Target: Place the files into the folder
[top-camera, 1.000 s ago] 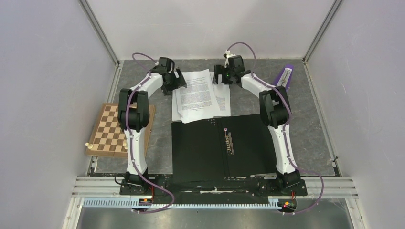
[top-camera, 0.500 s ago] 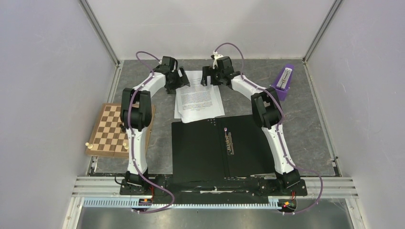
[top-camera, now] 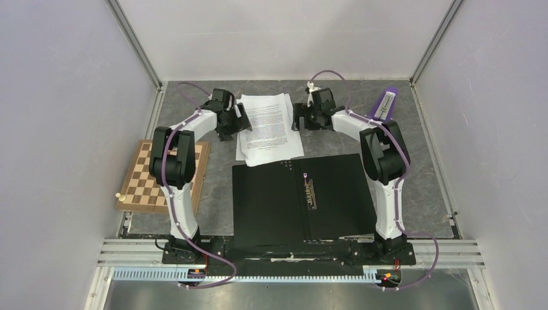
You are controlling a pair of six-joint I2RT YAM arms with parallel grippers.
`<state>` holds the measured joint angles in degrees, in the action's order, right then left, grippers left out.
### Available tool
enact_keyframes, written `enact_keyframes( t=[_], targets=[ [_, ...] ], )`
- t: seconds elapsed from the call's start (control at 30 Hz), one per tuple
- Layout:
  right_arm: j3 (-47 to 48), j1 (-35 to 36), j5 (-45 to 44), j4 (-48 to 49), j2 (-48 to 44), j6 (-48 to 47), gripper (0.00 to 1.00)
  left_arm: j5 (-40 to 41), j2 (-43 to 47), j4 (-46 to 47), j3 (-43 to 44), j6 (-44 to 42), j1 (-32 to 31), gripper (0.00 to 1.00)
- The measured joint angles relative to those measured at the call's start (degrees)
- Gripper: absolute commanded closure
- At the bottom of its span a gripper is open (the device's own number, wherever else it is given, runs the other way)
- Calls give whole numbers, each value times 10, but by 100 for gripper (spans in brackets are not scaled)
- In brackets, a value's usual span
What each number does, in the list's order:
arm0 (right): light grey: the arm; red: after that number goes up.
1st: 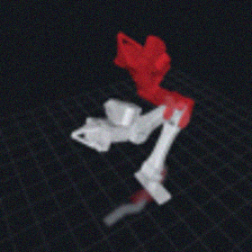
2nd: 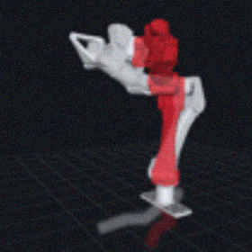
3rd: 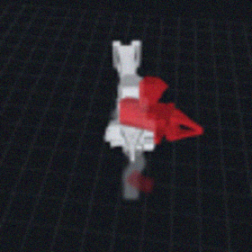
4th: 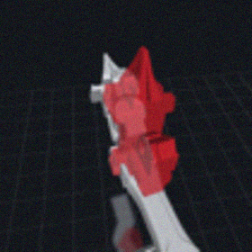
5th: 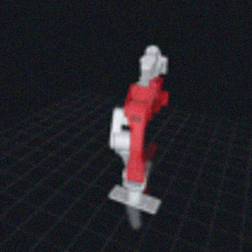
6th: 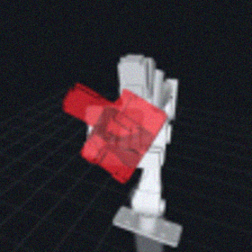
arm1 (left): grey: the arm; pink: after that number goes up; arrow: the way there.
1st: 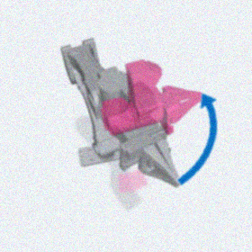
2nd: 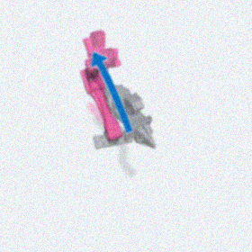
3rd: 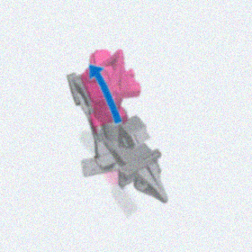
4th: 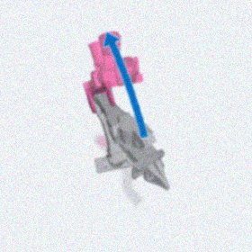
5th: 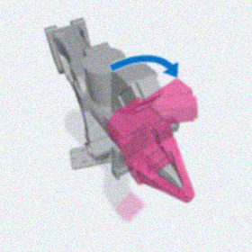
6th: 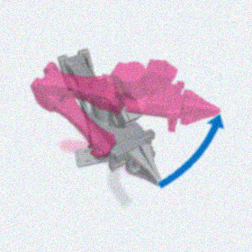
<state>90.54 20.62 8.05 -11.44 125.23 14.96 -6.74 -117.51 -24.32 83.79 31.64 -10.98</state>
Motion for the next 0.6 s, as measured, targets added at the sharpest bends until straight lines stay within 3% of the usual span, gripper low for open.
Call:
enact_keyframes(
  t=[0.2, 0.43, 0.6],
  targets=[
    [-55, 51, -15, 1, -38, 5, 2, -1, 19, 21, -33, 1, -17, 3],
    [-47, 101, -20, 0, -33, 24, 2, -12, 19, 34, -36, 7, -52, 3],
    [-31, 99, -30, -16, -26, 24, 2, -3, 19, 20, -30, 7, -54, 3]
  ],
)
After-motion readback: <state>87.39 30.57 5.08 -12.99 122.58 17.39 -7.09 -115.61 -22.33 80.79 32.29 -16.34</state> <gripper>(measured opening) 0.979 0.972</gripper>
